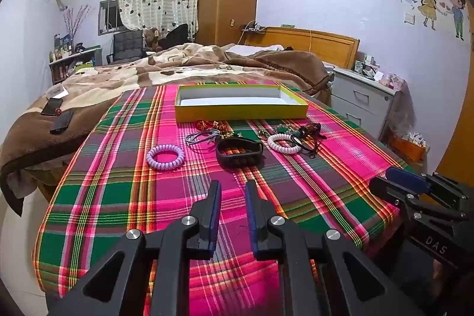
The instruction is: Organize jewelry
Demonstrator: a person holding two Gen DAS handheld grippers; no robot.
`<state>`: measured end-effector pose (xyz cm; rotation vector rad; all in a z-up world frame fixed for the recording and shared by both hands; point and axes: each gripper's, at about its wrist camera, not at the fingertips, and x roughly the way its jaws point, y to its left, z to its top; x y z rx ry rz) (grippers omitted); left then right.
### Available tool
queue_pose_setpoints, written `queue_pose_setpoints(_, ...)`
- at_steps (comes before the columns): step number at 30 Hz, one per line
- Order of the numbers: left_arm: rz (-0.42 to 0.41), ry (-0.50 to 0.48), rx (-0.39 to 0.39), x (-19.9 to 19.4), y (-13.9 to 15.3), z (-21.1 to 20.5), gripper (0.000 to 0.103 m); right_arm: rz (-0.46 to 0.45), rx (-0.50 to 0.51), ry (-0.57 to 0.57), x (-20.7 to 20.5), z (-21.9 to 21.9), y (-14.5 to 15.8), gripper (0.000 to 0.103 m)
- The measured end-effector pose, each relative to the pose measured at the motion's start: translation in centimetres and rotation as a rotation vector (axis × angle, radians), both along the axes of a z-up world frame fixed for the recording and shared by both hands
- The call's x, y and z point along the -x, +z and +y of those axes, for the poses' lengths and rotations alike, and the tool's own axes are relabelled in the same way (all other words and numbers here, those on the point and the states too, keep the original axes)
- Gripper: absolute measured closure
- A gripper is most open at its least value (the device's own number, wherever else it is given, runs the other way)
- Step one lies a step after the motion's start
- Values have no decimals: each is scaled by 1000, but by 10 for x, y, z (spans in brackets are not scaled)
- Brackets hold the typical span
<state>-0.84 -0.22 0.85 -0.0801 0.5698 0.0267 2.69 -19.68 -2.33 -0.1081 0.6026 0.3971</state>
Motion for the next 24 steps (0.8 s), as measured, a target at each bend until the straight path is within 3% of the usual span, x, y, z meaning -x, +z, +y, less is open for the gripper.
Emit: queue_pose_setpoints(24, 0, -7, -2, -1, -7, -2, 87, 1, 2, -5, -2, 3, -2, 65)
